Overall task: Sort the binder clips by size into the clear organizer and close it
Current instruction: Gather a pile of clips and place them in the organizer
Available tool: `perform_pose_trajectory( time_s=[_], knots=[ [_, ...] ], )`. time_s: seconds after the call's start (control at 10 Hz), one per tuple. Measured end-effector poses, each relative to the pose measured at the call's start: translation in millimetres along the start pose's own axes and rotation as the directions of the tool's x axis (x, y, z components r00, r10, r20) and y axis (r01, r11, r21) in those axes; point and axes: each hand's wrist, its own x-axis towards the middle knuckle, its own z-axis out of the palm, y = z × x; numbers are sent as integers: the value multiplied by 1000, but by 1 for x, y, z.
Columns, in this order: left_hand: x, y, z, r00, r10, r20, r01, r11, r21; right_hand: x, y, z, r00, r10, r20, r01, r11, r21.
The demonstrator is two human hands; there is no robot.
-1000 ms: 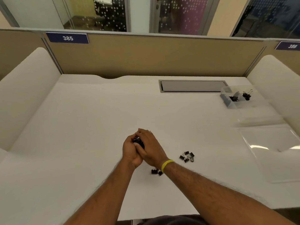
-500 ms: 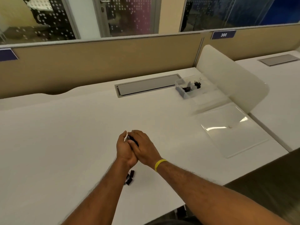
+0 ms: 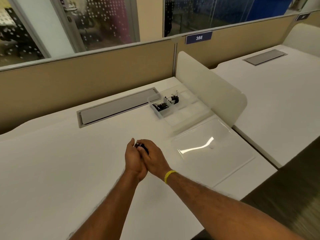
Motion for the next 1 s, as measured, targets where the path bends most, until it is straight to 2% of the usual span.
perform_pose_trajectory(
  time_s=[0.2, 0.3, 0.4, 0.5, 0.6, 0.7, 0.8, 0.9, 1.0],
  knots=[
    [45, -15, 84, 997, 80, 12, -81, 996, 40, 52, 18, -65, 993, 100, -57, -91, 985, 149],
    [69, -20, 108, 995, 97, 15, -98, 988, 122, 74, 24, -89, 984, 143, -107, -118, 971, 210],
    [99, -29, 142, 994, 108, 21, -110, 955, 276, 103, 36, -109, 932, 293, -212, -218, 924, 314],
    [115, -35, 166, 991, 117, 57, -130, 890, 436, 127, 43, -126, 879, 418, -230, -281, 843, 458],
    [142, -43, 189, 988, 66, 137, -128, 850, 510, 153, 54, -150, 846, 501, -181, -332, 762, 557],
    [164, -40, 200, 986, 85, 140, -154, 773, 615, 183, 64, -169, 828, 536, -166, -355, 730, 584],
    [201, -32, 218, 984, 74, 164, -162, 761, 629, 218, 79, -187, 793, 584, -174, -296, 620, 727],
    [228, -26, 230, 976, 75, 202, -187, 764, 618, 248, 85, -206, 753, 631, -185, -268, 552, 790],
    [257, -15, 248, 971, 84, 226, -211, 749, 628, 282, 95, -224, 753, 632, -181, -300, 576, 761]
  ],
)
